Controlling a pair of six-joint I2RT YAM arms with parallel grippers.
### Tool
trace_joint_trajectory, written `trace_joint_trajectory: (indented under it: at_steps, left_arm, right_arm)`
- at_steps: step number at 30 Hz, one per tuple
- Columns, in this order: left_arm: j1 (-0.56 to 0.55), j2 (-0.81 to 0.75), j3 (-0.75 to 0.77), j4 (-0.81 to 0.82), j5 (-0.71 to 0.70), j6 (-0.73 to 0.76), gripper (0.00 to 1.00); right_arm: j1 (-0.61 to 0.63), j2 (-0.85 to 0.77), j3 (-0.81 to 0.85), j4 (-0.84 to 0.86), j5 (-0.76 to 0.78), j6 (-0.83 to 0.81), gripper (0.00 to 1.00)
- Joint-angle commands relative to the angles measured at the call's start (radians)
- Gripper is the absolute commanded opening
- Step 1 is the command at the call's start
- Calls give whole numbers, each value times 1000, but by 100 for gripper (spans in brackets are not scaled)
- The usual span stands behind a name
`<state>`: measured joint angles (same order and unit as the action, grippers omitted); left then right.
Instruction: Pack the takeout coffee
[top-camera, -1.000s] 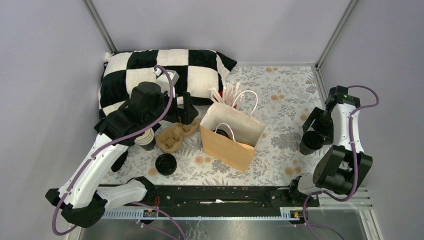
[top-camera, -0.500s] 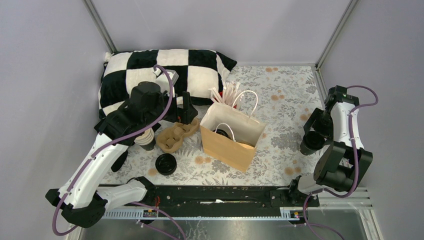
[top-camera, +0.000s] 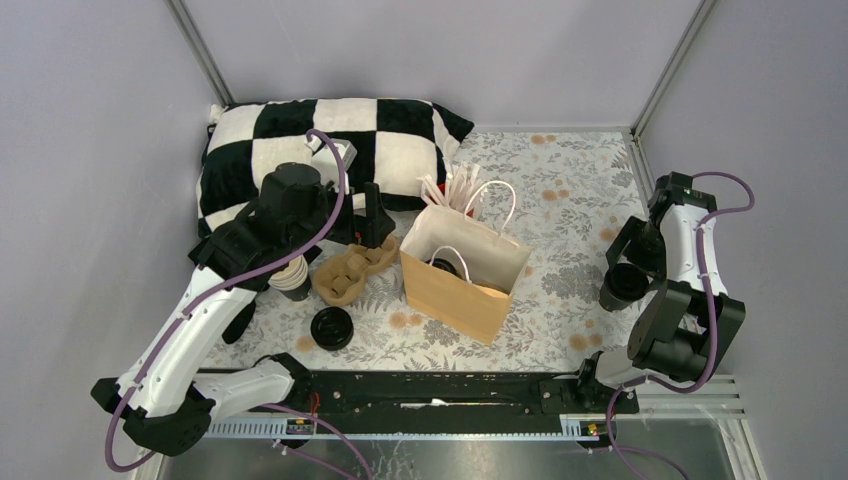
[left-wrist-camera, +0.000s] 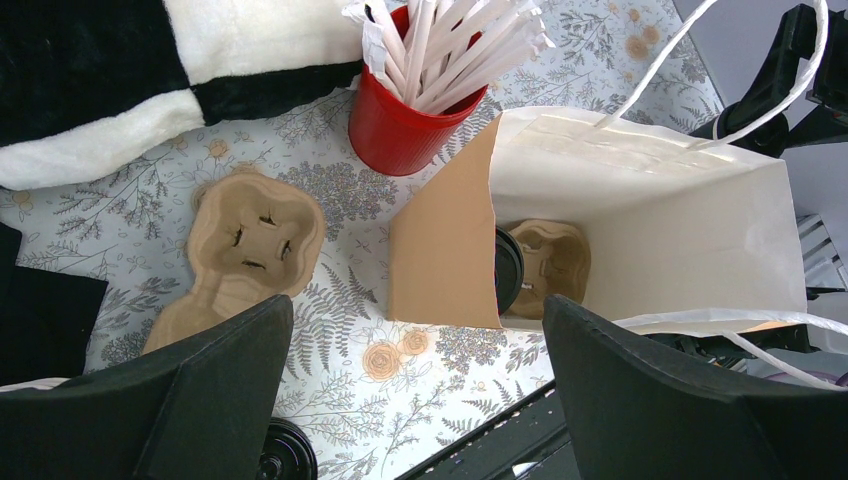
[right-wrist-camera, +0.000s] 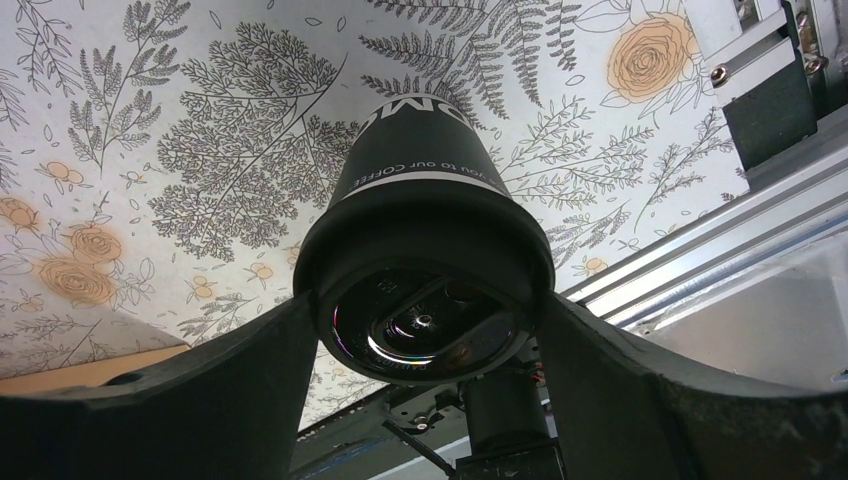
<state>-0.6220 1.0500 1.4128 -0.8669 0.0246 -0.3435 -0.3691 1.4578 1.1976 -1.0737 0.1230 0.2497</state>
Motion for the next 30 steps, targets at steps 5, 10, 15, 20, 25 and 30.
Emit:
trace_joint_trajectory:
  at_steps: [5, 10, 15, 20, 25, 30]
  left_arm:
    - [10, -11, -2, 30, 7, 7, 99]
    - [14, 11, 24, 8, -21, -24, 99]
    - [35, 141, 121, -61, 24, -75, 96]
    - [37, 284, 202, -71, 158, -77, 86]
    - [30, 367, 216, -56, 216, -64, 79]
    - [-1, 392, 246, -64, 168, -62, 67]
  right_arm:
    - [-4, 4, 9, -7, 21, -13, 75]
    - [-2, -44, 28, -30, -37, -8, 65]
    - [64, -107, 57, -33, -135, -4, 63]
    - [164, -174, 149, -5, -264, -28, 63]
    - [220, -226, 293, 21, -401, -21, 59]
    - [259, -269, 469, 46, -510, -5, 58]
